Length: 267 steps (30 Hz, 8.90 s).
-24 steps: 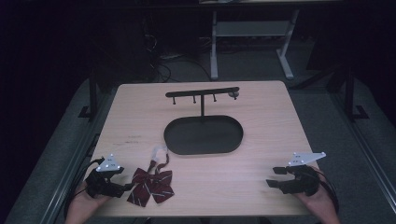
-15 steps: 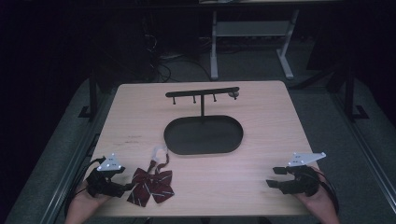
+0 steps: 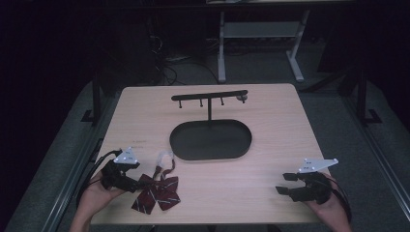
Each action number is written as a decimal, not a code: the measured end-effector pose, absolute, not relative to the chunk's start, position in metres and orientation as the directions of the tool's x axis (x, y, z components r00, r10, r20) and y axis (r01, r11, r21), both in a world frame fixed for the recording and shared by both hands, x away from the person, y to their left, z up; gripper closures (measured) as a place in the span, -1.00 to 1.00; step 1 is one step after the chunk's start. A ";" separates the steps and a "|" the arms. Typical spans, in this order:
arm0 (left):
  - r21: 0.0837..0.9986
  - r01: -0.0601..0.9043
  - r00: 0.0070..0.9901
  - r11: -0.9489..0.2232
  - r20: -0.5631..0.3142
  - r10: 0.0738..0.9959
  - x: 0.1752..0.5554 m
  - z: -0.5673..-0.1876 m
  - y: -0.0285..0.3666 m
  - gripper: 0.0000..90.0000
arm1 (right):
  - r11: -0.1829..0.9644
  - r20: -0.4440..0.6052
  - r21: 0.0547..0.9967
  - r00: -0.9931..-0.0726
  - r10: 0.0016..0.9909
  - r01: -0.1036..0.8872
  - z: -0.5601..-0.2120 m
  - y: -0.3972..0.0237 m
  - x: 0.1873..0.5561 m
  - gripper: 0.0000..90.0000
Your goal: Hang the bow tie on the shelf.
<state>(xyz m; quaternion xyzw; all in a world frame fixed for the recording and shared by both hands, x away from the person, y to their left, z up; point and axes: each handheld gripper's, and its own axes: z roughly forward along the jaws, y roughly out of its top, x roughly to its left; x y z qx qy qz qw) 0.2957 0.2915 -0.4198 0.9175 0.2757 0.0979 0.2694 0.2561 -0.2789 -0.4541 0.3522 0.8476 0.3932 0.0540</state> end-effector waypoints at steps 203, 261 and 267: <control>0.368 0.289 0.950 -0.884 0.001 0.311 0.360 -0.318 0.224 0.97 | 0.439 0.190 0.708 -0.747 0.636 0.554 -0.455 -0.281 0.256 -0.18; 0.386 0.202 0.965 -0.900 0.077 0.250 0.394 -0.254 0.183 0.97 | 0.418 0.200 0.716 -0.738 0.645 0.560 -0.454 -0.287 0.256 -0.18; 0.387 0.195 0.966 -0.901 0.085 0.245 0.402 -0.249 0.176 0.97 | 0.417 0.203 0.715 -0.738 0.644 0.561 -0.454 -0.287 0.256 -0.18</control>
